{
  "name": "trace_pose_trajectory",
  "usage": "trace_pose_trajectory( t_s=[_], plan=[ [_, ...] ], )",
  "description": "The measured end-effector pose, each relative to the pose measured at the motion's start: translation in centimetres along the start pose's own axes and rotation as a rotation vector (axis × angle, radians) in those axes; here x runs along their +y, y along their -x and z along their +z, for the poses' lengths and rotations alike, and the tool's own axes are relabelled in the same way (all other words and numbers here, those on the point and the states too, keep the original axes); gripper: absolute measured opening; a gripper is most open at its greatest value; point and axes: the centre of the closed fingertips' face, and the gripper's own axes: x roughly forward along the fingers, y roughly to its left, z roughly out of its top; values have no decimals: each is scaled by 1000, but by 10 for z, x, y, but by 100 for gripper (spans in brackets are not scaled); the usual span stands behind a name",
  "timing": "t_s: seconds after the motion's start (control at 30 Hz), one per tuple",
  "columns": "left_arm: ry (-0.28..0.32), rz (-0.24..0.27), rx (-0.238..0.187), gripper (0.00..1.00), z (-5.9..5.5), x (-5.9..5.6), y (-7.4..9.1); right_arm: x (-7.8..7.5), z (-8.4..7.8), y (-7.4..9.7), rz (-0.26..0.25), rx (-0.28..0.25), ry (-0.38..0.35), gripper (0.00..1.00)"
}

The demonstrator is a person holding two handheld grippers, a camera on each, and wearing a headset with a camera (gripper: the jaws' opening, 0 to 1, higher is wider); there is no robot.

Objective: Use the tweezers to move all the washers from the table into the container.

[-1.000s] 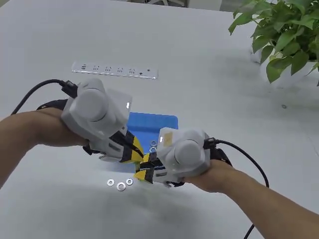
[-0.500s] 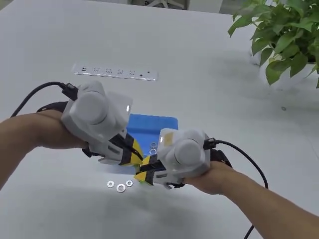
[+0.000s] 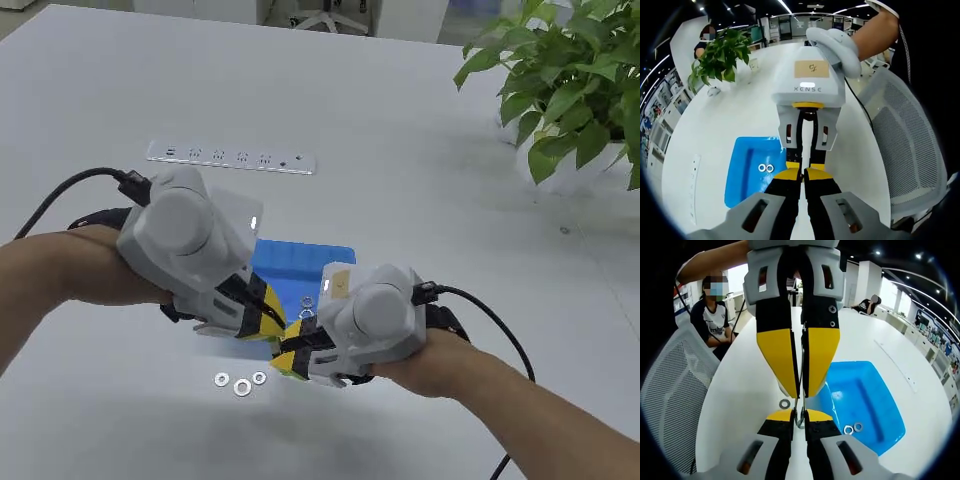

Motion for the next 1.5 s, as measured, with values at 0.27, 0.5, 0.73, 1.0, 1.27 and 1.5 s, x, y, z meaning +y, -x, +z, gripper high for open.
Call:
trace_pose_trajectory(
  t_s=[0.27, 0.5, 0.73, 1.0, 1.27, 1.5],
  plan=[
    [0, 1, -3, 6, 5, -3, 6, 2, 6, 6, -6, -2, 7, 10],
    [-11, 0, -2, 6, 11, -5, 10, 3, 10, 12, -9, 2, 8, 10],
    [-26, 7, 0, 6, 18, -4, 17, 1, 16, 18, -17, 6, 17, 10],
    [-37, 17, -4, 6, 25, 1, 22, -6, 22, 25, -31, 7, 22, 10],
    [-47, 32, -6, 6, 29, 10, 27, -14, 27, 29, -43, 6, 33, 10],
    [-51, 41, -9, 6, 31, 17, 30, -22, 30, 31, -48, 6, 41, 10]
  ],
)
